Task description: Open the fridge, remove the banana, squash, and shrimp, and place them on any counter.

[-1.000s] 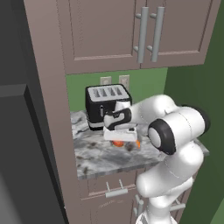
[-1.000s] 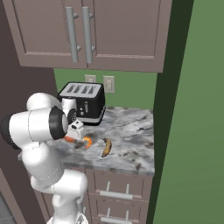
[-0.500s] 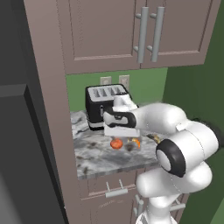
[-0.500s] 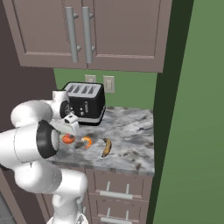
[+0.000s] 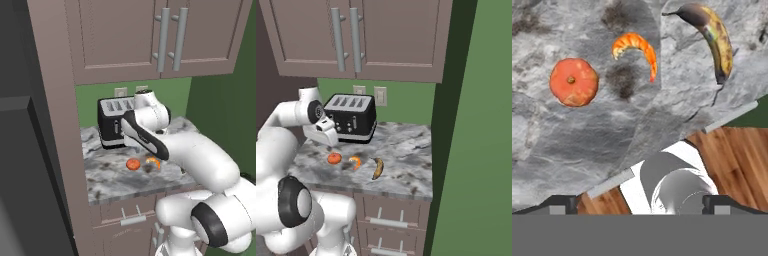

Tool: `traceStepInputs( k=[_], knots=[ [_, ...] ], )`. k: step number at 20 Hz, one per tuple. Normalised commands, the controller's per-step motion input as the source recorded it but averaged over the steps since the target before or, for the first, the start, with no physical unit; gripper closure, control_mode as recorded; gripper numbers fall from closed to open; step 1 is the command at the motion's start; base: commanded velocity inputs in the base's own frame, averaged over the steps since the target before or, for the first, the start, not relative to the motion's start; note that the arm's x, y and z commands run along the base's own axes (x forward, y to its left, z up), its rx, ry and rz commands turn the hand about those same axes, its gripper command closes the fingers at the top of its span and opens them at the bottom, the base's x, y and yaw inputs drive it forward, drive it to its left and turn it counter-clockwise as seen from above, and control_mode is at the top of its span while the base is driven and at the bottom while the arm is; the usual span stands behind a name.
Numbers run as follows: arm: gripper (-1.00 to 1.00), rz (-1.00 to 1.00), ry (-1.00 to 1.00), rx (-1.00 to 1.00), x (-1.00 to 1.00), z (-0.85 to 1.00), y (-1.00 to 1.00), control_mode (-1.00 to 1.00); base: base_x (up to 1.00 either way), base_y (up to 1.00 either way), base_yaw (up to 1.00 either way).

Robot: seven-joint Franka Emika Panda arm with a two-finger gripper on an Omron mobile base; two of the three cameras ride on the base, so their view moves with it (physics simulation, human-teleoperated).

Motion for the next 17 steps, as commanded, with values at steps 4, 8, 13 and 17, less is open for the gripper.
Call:
traceStepInputs(
  k=[4,8,13,17],
  knots=[
    [-1.00,-0.04,-0.03,-0.02,-0.63,0.78,-0.38,-1.00,0.00,0.00,0.00],
    [-1.00,-0.01,-0.03,-0.01,-0.60,0.68,-0.36,-1.00,0.00,0.00,0.00],
    [-1.00,0.00,-0.06,0.00,-0.49,0.41,-0.26,-1.00,0.00,0.00,0.00],
    [-1.00,0.02,-0.14,0.00,-0.13,0.12,-0.18,-1.00,0.00,0.00,0.00]
  ],
)
